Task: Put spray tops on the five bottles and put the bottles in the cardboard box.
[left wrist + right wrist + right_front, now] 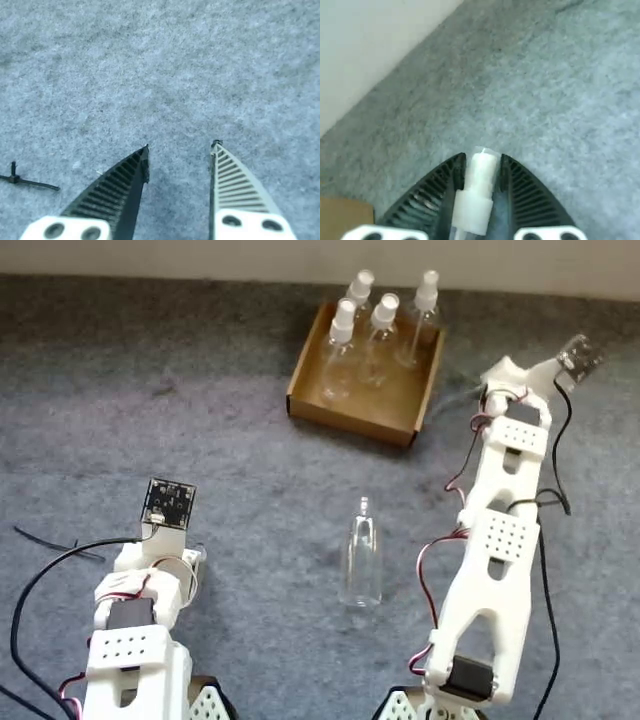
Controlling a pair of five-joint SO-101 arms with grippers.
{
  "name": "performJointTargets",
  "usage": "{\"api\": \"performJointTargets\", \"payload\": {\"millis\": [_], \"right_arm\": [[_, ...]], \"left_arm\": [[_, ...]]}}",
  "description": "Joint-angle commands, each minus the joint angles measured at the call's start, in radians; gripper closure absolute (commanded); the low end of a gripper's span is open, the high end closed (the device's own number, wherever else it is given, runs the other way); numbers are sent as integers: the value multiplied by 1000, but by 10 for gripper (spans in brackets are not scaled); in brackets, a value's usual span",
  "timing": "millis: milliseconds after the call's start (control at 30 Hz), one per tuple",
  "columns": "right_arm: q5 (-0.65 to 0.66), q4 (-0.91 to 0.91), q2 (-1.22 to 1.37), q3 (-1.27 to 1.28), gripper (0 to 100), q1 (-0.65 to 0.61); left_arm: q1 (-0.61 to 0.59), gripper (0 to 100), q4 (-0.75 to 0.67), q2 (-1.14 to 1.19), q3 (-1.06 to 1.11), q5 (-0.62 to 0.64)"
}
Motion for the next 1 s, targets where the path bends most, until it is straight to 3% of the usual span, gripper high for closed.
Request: {"api": "performJointTargets", "payload": {"millis": [0, 200, 333, 500, 600, 667, 800, 967], "right_arm": [[121, 148, 4, 22, 947, -31], [454, 455, -28, -180, 984, 64], [516, 631, -58, -503, 987, 131], [559, 865, -348, -409, 988, 176], [675, 1066, -588, -420, 988, 150], [695, 1067, -733, -387, 992, 127], [658, 1069, -990, -107, 993, 44], [660, 1067, -1535, 676, 993, -259]], "left_arm": [[-15, 812, 6, -12, -5, -5], [-15, 812, 6, -12, -5, -5], [-15, 812, 6, -12, -5, -5], [-12, 812, 6, -12, -5, -5], [-10, 812, 6, -12, -5, -5], [-8, 812, 6, -12, -5, -5], [-8, 812, 6, -12, -5, -5], [-8, 812, 6, -12, -5, -5]]}}
